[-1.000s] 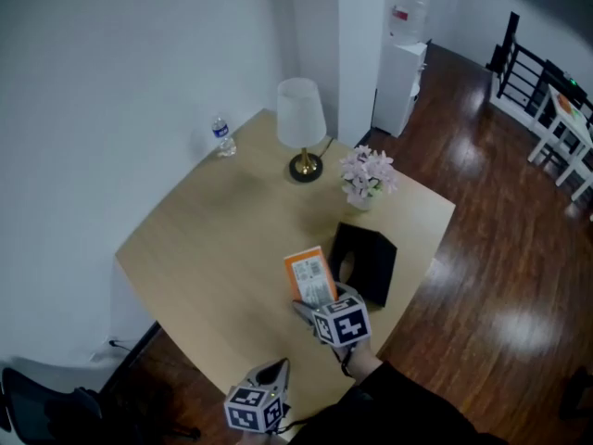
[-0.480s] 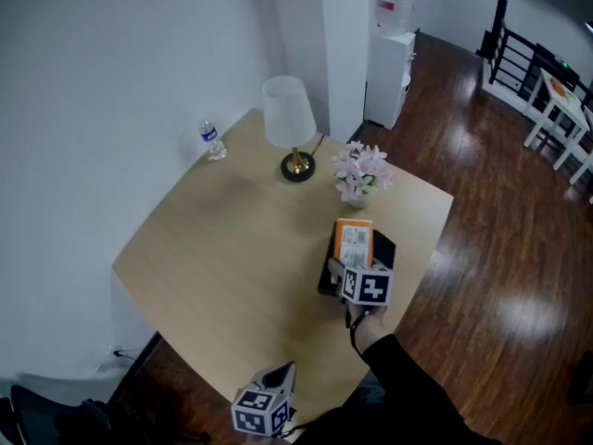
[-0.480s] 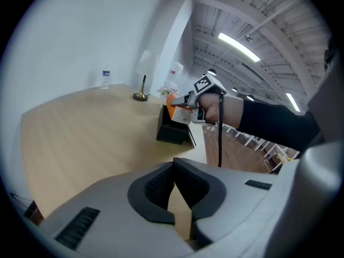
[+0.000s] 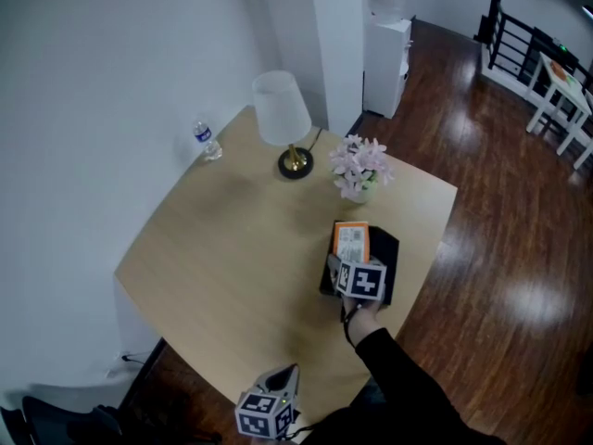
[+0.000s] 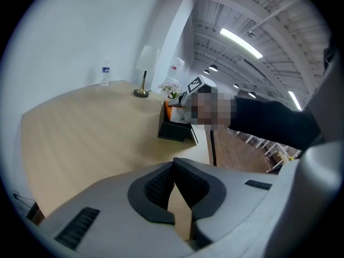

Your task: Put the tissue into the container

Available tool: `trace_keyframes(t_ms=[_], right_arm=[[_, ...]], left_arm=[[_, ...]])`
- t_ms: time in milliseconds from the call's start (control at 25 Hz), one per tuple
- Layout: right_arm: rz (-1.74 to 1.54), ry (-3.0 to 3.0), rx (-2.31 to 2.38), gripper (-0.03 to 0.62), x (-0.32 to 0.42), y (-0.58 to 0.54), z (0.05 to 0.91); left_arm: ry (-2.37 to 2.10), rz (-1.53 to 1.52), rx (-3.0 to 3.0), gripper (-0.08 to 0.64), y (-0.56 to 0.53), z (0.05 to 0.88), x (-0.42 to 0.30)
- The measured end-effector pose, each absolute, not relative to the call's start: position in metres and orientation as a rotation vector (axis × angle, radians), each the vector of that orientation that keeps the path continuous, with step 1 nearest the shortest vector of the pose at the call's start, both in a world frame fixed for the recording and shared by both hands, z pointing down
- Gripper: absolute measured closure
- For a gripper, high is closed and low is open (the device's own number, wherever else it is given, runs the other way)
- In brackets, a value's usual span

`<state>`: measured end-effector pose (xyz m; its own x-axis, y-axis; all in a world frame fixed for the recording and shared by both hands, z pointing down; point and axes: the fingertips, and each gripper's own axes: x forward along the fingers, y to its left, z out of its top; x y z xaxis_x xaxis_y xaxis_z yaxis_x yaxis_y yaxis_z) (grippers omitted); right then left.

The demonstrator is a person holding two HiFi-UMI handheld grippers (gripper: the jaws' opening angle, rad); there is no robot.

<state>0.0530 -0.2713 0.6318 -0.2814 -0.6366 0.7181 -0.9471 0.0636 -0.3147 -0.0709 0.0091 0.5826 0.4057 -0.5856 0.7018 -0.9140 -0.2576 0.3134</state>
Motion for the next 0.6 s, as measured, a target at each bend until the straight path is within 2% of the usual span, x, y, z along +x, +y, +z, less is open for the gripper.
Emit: trace_keyframes(t_ms=[200,440,600], right_arm=[[1.098,-1.963,1.545,0.152,0.047,-0.273,0.636],[1.085,-2.011,1.432,0.1,0.036,-0.27,0.635],[1.063,-2.035,1.426,0.098,0.038,-0.269,0.629]], left_arm=[[-1.268,0.598,1.946,0.563,0.006,0.586,-0.07],[-1.267,0.611,1.953,0.563,0.004,0.586,-0.067],[-1.272,0.606,1.957,0.563,0.004,0.583,-0.064]])
